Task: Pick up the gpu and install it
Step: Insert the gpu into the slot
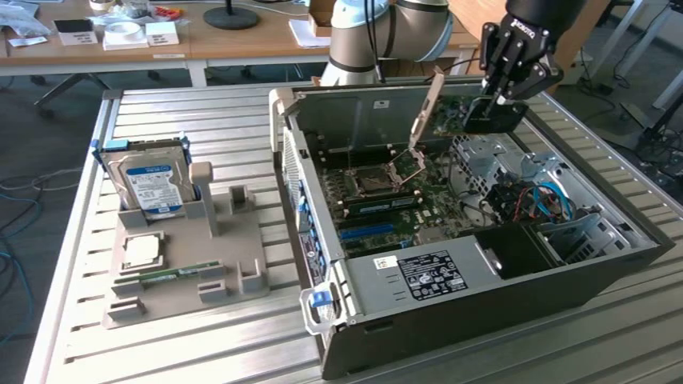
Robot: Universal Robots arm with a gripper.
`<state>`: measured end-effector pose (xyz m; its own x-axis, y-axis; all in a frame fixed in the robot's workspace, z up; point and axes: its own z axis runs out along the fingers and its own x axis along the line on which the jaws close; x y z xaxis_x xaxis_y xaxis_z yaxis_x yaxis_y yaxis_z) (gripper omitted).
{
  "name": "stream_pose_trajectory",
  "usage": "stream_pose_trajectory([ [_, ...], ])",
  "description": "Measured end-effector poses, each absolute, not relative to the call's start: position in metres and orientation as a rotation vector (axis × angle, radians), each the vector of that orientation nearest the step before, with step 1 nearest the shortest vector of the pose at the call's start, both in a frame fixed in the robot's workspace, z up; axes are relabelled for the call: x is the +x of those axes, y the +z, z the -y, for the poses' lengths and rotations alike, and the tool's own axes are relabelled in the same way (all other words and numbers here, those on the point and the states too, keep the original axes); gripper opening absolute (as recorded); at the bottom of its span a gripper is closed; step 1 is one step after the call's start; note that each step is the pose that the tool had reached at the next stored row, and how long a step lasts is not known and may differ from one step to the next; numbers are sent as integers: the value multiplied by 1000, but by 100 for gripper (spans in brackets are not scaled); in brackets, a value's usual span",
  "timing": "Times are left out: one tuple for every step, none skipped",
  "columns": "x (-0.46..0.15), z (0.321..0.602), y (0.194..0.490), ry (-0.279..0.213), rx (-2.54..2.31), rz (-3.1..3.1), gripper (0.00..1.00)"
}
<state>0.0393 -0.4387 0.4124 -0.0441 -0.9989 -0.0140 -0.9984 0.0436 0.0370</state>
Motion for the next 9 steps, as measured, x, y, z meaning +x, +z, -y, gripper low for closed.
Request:
stream_pose_trajectory([
  [39, 439, 412, -57, 2170, 2250, 27],
  [39, 439, 412, -57, 2177, 2243, 27],
  [39, 439, 412, -55, 2184, 2237, 27],
  [39, 438, 411, -51, 2190, 2235, 27],
  [39, 438, 410, -44, 2196, 2235, 27],
  [39, 438, 409, -38, 2202, 2236, 27],
  [38, 438, 409, -31, 2208, 2236, 27],
  [38, 438, 408, -27, 2212, 2235, 27],
  [37, 438, 408, -26, 2214, 2235, 27],
])
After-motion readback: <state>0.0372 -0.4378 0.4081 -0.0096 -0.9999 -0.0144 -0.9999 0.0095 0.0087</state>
